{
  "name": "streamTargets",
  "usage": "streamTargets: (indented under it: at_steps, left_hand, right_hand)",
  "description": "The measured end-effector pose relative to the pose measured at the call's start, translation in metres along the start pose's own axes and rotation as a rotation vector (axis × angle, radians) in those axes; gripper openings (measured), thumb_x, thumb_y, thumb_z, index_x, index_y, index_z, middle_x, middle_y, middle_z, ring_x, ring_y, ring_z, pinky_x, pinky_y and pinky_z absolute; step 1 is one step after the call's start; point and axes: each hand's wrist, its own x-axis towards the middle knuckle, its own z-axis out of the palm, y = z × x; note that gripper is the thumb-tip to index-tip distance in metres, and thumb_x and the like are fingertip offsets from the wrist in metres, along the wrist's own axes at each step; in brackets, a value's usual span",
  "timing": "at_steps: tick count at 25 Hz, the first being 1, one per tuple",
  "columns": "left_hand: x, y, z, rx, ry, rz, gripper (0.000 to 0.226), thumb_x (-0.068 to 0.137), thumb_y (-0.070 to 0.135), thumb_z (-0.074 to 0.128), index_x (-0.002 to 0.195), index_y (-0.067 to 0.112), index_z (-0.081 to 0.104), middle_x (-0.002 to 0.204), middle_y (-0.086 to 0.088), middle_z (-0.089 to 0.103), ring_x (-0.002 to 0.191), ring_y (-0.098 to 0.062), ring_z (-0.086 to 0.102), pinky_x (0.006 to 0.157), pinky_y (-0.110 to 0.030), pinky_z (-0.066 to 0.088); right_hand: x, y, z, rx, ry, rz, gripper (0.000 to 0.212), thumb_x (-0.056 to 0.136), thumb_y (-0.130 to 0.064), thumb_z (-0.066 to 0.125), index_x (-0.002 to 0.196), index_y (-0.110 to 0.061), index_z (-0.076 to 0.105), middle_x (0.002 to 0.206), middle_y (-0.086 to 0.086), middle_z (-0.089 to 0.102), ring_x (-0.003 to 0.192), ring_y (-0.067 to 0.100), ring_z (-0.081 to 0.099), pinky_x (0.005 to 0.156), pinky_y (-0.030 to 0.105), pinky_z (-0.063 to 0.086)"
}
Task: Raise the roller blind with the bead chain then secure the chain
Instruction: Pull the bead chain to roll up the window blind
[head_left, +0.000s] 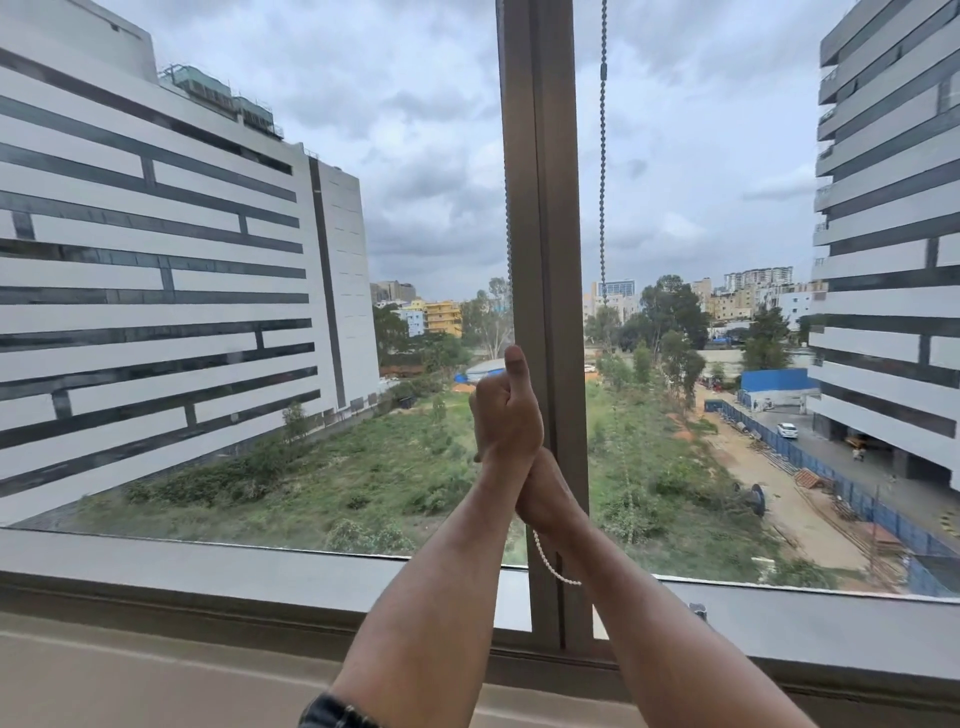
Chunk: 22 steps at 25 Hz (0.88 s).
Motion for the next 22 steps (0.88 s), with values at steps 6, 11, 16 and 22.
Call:
streamTargets:
  at_steps: [6,11,16,22]
  left_hand:
    - [-0.008,-0.033,-0.008,0.092,0.029,-0.107,0.071,0.099,0.061,0.035,0.056,0.009,0.057,0.043,-0.01,0.045,0.033,-0.006,0.033,0.04,-0.025,0.024]
    - [-0.052,-0.052,-0.006,0.175,-0.045,-0.205,0.071,0.098,0.059,0.031,0.042,0.018,0.045,0.034,0.005,0.04,0.032,-0.008,0.036,0.039,-0.026,0.017]
    - [-0.083,-0.072,-0.012,0.152,-0.127,-0.25,0.069,0.102,0.053,0.028,0.042,0.018,0.035,0.036,0.007,0.031,0.037,-0.006,0.025,0.044,-0.033,0.017]
    - [-0.093,-0.093,-0.024,0.201,-0.228,-0.244,0.046,0.091,0.026,0.041,0.046,0.016,0.035,0.043,0.002,0.033,0.044,-0.01,0.028,0.05,-0.035,0.022]
  right_hand:
    - [0.037,-0.028,-0.034,0.393,0.2,-0.035,0.032,0.088,-0.011,0.051,0.106,-0.012,0.076,0.091,0.011,0.074,0.079,0.015,0.069,0.07,0.029,0.054]
    - [0.066,-0.074,-0.018,0.496,0.072,-0.028,0.037,0.112,-0.028,0.039,0.122,-0.01,0.07,0.091,0.009,0.072,0.078,0.02,0.069,0.066,0.03,0.056]
    - [0.058,-0.072,0.002,0.447,0.054,0.04,0.05,0.111,-0.045,0.037,0.096,-0.011,0.071,0.053,-0.012,0.036,0.041,0.004,0.027,0.04,0.018,0.024]
    - [0.046,-0.071,0.021,0.324,0.191,-0.019,0.056,0.103,-0.058,0.045,0.057,-0.028,0.04,0.047,-0.013,0.031,0.042,0.009,0.023,0.042,0.024,0.019]
